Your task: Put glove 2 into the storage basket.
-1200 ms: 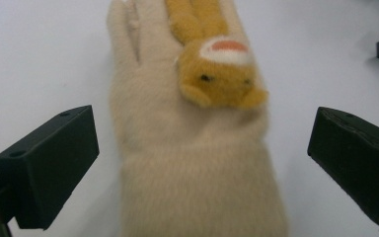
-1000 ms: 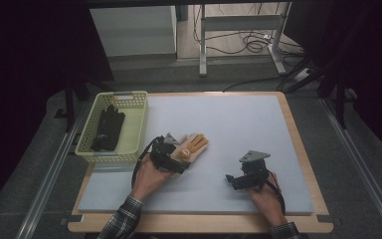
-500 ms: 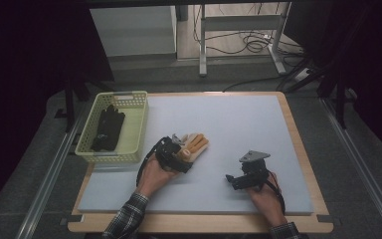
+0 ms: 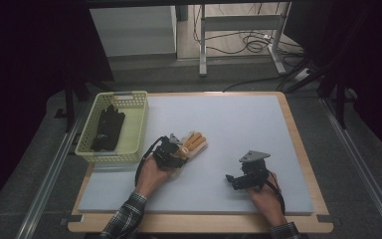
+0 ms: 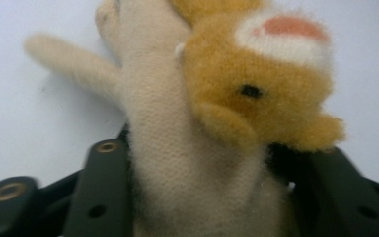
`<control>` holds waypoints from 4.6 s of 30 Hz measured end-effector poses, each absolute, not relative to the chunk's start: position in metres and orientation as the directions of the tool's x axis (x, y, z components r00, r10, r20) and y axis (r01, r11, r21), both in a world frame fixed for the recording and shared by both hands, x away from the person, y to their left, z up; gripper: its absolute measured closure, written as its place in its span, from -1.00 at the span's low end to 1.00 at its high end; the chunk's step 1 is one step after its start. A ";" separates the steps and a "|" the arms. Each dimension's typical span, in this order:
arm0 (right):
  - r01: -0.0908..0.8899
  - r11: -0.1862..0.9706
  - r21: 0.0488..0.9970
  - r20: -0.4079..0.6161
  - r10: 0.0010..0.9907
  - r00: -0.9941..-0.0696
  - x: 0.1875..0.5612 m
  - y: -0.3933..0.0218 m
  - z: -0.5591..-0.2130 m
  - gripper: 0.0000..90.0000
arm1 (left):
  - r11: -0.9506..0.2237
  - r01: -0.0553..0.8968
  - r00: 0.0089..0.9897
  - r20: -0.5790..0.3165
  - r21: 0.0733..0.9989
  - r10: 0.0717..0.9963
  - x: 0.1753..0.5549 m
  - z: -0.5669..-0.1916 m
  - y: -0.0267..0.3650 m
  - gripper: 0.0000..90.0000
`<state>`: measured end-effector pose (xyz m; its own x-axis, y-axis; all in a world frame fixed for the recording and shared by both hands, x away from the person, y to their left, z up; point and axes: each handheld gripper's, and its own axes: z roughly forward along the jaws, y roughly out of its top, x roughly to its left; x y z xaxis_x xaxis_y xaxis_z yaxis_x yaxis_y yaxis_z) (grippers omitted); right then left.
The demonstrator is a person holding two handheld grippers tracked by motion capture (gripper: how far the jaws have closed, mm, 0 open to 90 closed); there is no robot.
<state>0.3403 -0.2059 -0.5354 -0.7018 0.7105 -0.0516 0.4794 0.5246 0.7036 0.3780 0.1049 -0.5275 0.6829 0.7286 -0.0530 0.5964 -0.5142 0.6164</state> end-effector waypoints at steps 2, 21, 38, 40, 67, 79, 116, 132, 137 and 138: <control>0.480 0.524 0.703 -0.051 0.711 -0.701 0.340 -0.206 -0.535 -0.90 | -0.507 0.601 0.678 -0.059 0.618 0.733 0.377 -0.527 0.105 0.30; 0.480 0.525 0.703 -0.051 0.711 -0.702 0.340 -0.206 -0.535 -0.89 | -0.441 0.610 0.635 -0.073 0.658 0.769 0.387 -0.485 0.116 0.41; 0.477 0.526 0.704 -0.054 0.709 -0.703 0.340 -0.206 -0.535 -0.89 | -0.352 0.631 0.520 -0.040 0.691 0.853 0.406 -0.430 0.154 0.40; 0.477 0.526 0.704 -0.054 0.709 -0.703 0.340 -0.206 -0.535 -0.89 | -0.342 0.637 0.502 -0.035 0.690 0.864 0.408 -0.427 0.160 0.40; 0.477 0.524 0.706 -0.052 0.710 -0.703 0.340 -0.206 -0.536 -0.89 | -0.139 0.767 0.187 -0.011 0.627 0.982 0.437 -0.449 0.287 0.38; 0.476 0.523 0.706 -0.052 0.710 -0.703 0.340 -0.206 -0.536 -0.89 | -0.197 0.842 0.196 0.054 0.502 0.979 0.468 -0.486 0.266 0.37; 0.476 0.523 0.707 -0.052 0.710 -0.703 0.340 -0.206 -0.536 -0.89 | -0.120 0.821 0.231 -0.133 0.558 0.964 0.468 -0.480 0.287 -0.84; 0.475 0.524 0.707 -0.053 0.709 -0.703 0.340 -0.206 -0.536 -0.89 | -0.154 0.756 0.294 -0.120 0.636 0.948 0.445 -0.461 0.295 -0.92; 0.474 0.525 0.707 -0.054 0.708 -0.704 0.340 -0.206 -0.536 -0.89 | -0.177 0.723 0.336 -0.115 0.668 0.935 0.434 -0.455 0.293 -0.94; 0.474 0.525 0.707 -0.054 0.708 -0.704 0.340 -0.206 -0.536 -0.89 | -0.186 0.714 0.347 -0.110 0.675 0.932 0.431 -0.453 0.291 -0.94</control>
<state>0.3404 -0.2060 -0.5355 -0.7038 0.7084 -0.0540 0.4739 0.5247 0.7072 0.4315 0.2913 -0.4530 0.3467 0.9315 -0.1098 0.7140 -0.1862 0.6749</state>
